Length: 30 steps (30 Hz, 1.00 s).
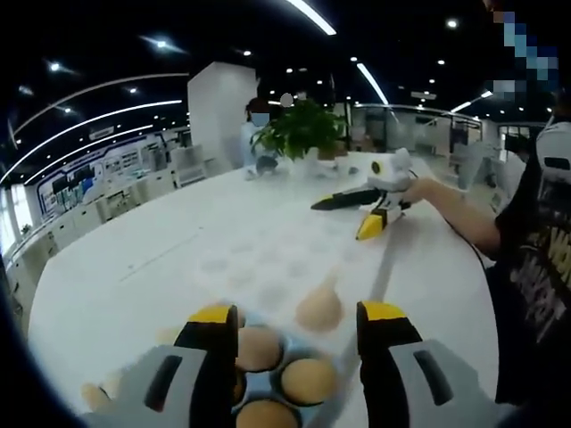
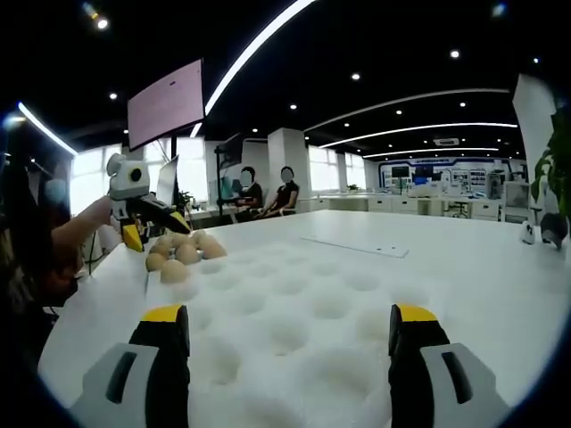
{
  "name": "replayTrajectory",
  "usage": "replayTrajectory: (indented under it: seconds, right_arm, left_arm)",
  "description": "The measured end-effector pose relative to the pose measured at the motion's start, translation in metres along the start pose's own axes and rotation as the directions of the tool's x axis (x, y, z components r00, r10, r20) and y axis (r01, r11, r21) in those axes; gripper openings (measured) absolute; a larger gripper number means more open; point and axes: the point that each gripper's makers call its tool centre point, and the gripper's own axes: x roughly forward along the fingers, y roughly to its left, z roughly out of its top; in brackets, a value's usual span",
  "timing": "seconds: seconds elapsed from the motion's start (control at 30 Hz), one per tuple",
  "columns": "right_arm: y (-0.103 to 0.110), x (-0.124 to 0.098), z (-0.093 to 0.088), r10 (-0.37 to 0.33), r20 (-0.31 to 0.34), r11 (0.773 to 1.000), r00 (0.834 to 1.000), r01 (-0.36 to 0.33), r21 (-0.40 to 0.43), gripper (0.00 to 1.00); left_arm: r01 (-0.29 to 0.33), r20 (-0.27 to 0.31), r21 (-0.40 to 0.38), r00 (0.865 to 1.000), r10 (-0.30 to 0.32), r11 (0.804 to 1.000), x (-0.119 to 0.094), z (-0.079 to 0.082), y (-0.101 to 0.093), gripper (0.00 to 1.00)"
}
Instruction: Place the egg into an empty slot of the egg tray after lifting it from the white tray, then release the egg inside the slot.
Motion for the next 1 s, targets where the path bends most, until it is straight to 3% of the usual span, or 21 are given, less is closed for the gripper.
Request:
replayTrajectory:
  seconds: [0.4,1.0]
  right_arm:
    - [0.0,0.0,0.0,-0.001,0.0,1.0,1.0,0.001,0.0,0.96]
    - [0.002,0.0,0.0,0.0,0.002,1.0,1.0,0.0,0.0,0.96]
  left_arm:
    - [-0.018,-0.009,-0.01,1.0,0.017,1.0,0.014,-0.001,0.0,0.54]
    - [-0.012,-0.041,0.002,0.999,0.012,1.0,0.03,-0.004,-0.02,0.53]
